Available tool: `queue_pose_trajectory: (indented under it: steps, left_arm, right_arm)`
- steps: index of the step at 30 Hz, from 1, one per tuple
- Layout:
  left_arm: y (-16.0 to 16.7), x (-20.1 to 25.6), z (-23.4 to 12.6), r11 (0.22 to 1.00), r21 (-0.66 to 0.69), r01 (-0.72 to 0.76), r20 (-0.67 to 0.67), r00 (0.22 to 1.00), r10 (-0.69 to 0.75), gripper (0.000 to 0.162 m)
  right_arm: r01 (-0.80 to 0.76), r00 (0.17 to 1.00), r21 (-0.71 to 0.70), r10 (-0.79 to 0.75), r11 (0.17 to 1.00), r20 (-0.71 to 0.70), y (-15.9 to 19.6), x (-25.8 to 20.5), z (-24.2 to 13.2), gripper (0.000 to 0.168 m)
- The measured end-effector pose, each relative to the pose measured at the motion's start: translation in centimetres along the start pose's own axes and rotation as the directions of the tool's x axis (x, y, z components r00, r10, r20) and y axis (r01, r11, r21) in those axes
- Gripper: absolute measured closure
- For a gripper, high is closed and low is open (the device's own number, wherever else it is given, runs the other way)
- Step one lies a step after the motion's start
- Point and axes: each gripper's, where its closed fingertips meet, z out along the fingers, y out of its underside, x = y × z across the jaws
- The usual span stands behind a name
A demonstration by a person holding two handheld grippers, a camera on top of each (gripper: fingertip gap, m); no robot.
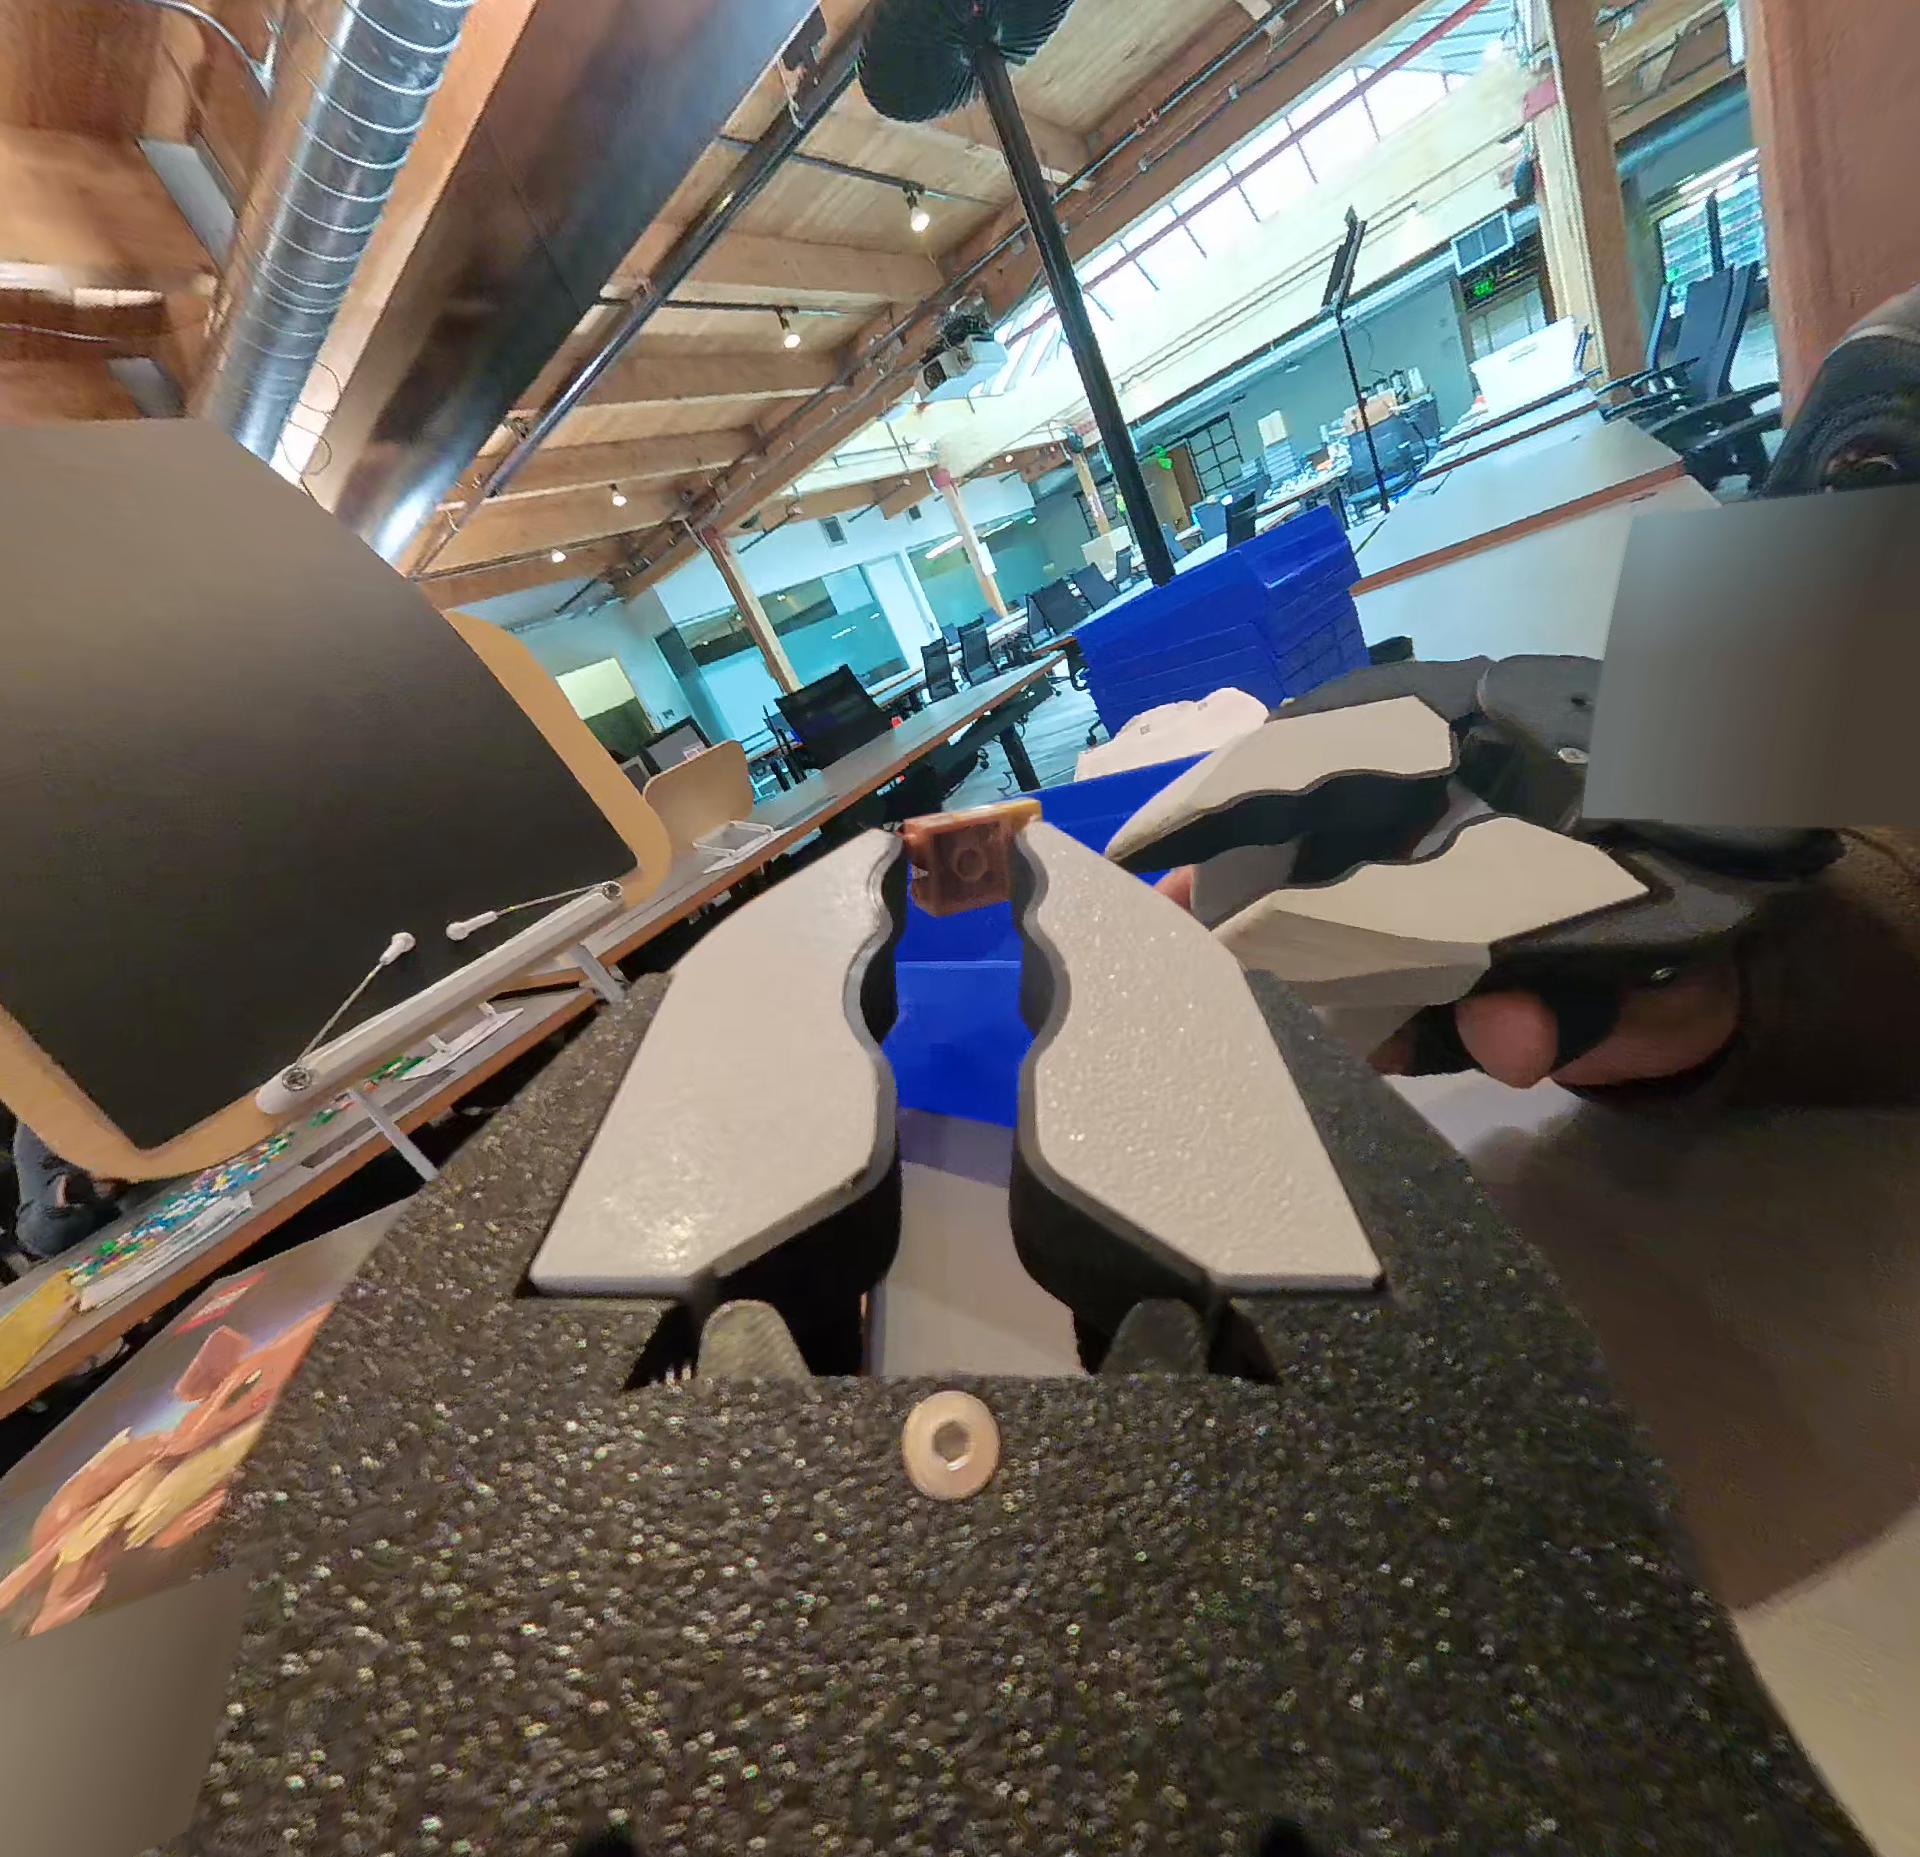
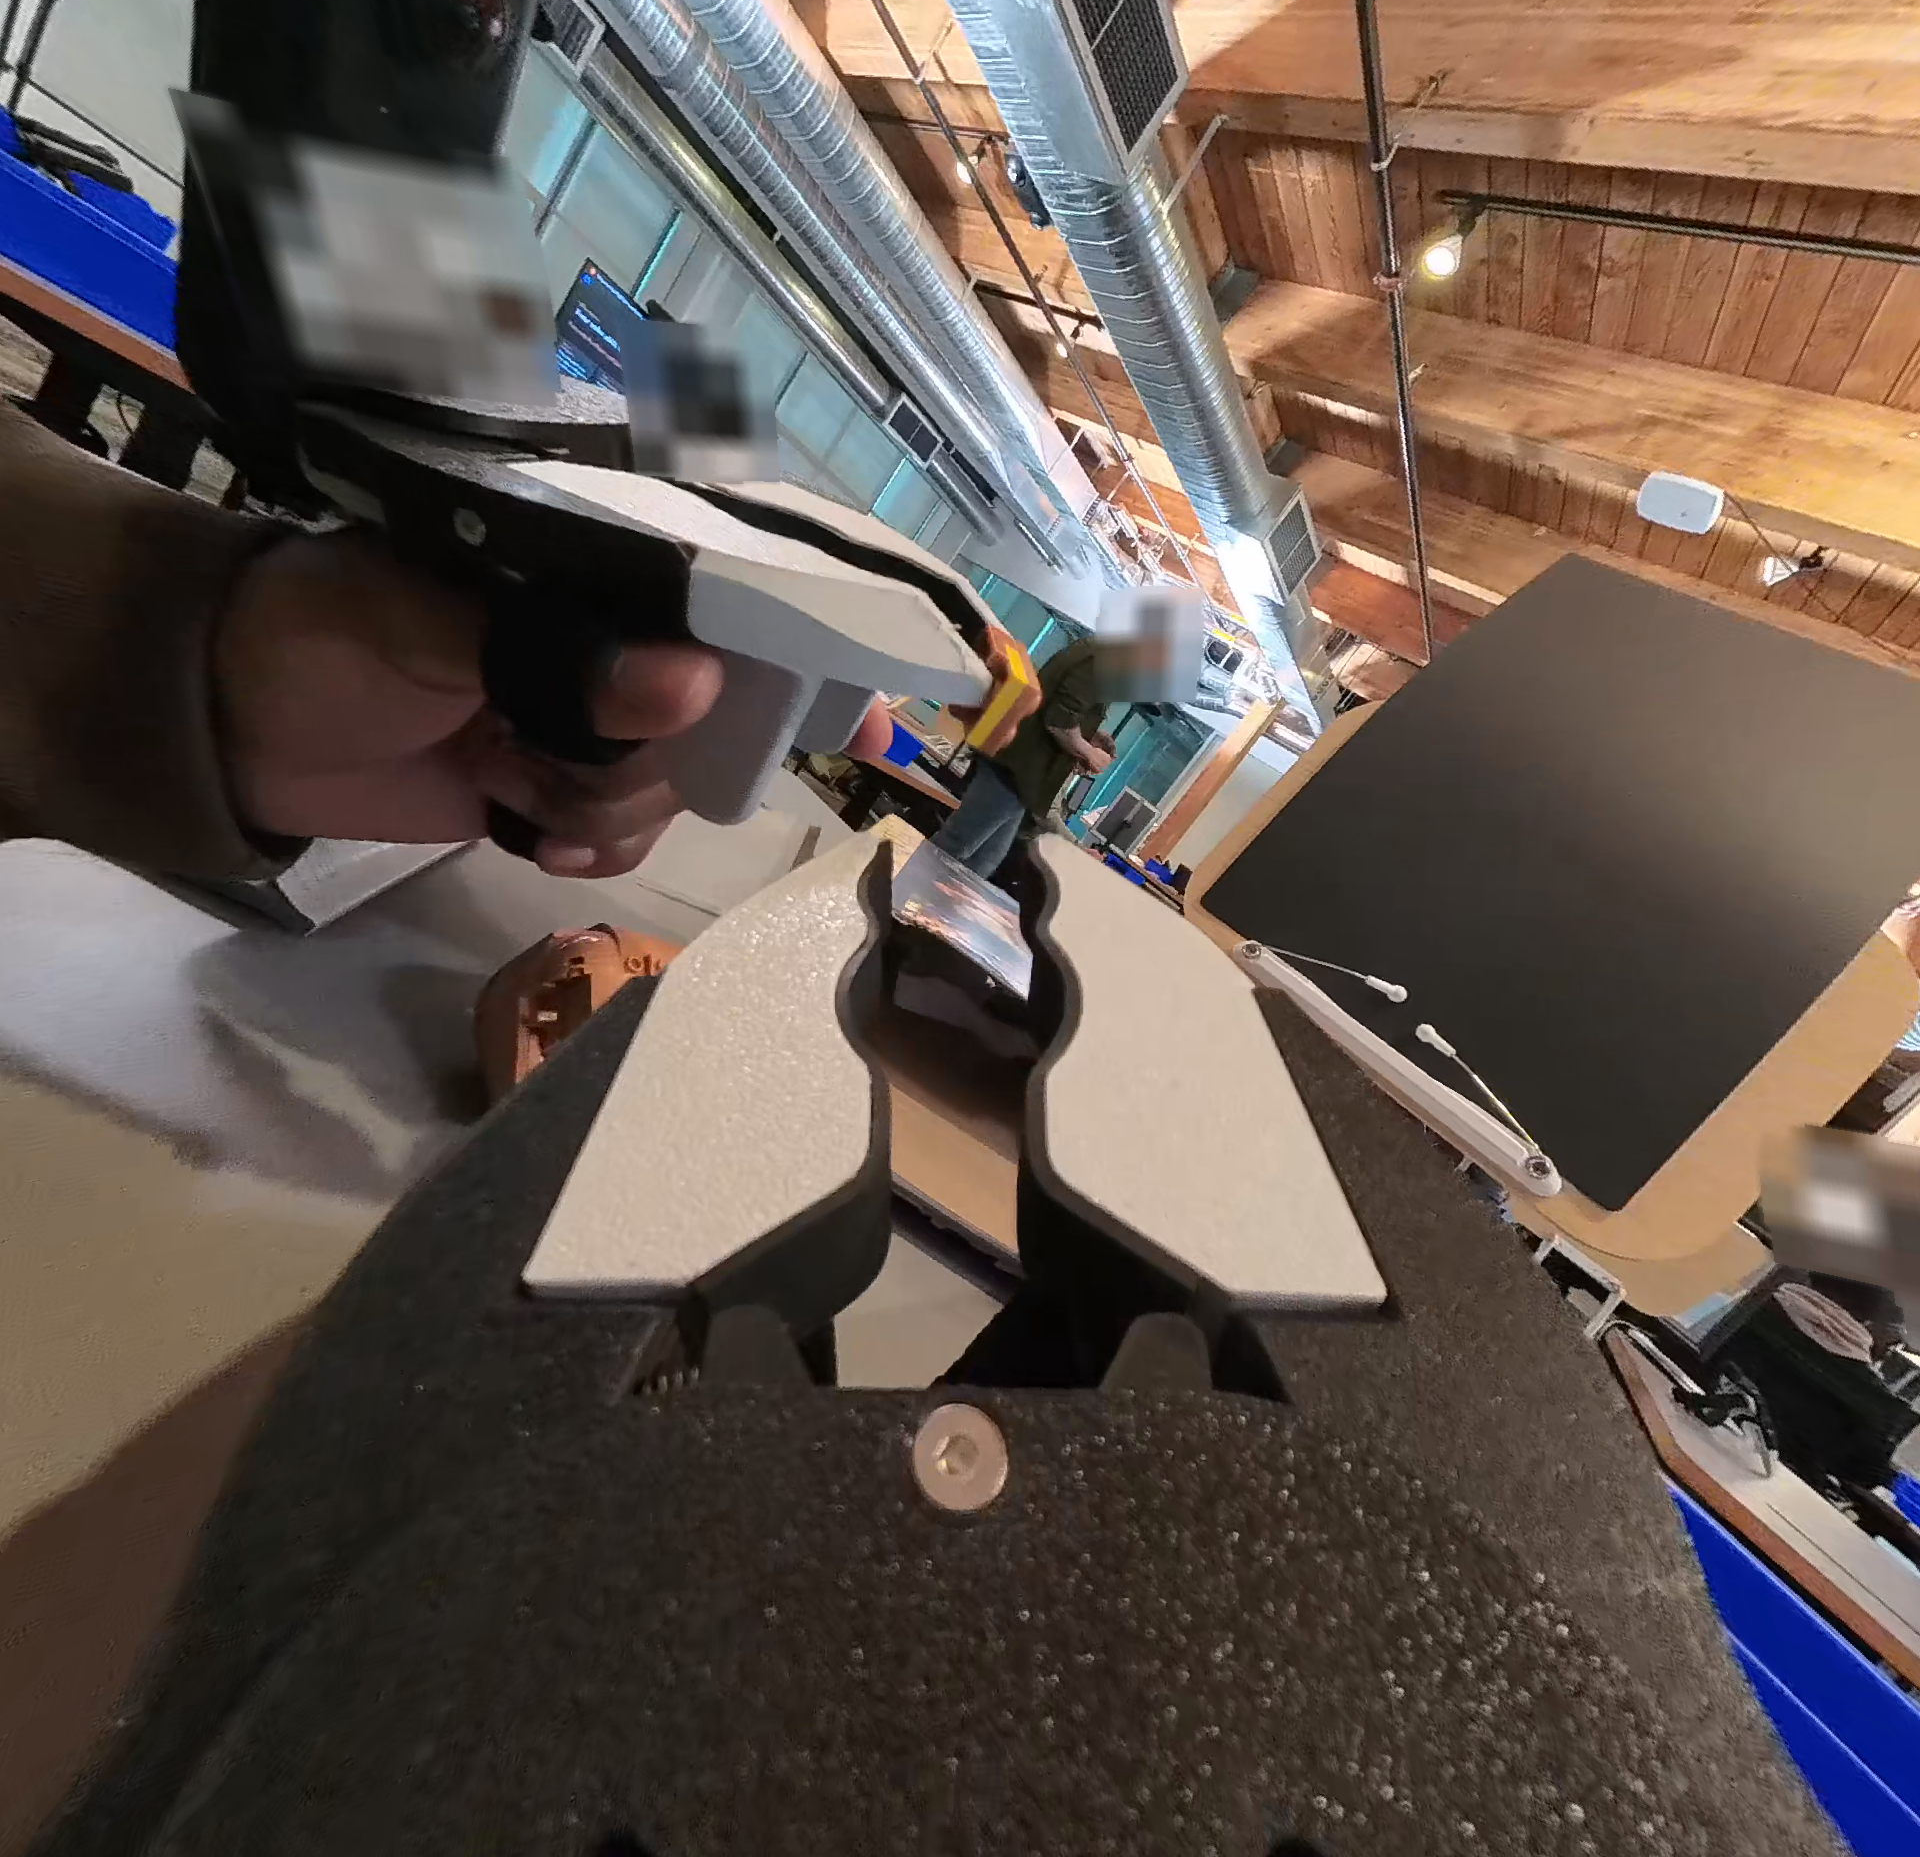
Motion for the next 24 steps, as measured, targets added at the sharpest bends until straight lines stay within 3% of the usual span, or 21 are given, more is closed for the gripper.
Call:
queue_pose_trajectory:
  steps: [24]
  left_arm:
    - [0.4, 2.9, 1.0, 0.994, -0.012, 0.112, -0.094, 0.989, -0.113, 0.143]
  right_arm:
    - [0.071, 0.997, 0.043, -0.070, 0.997, -0.015, -1.7, 0.4, -1.1, 0.149]
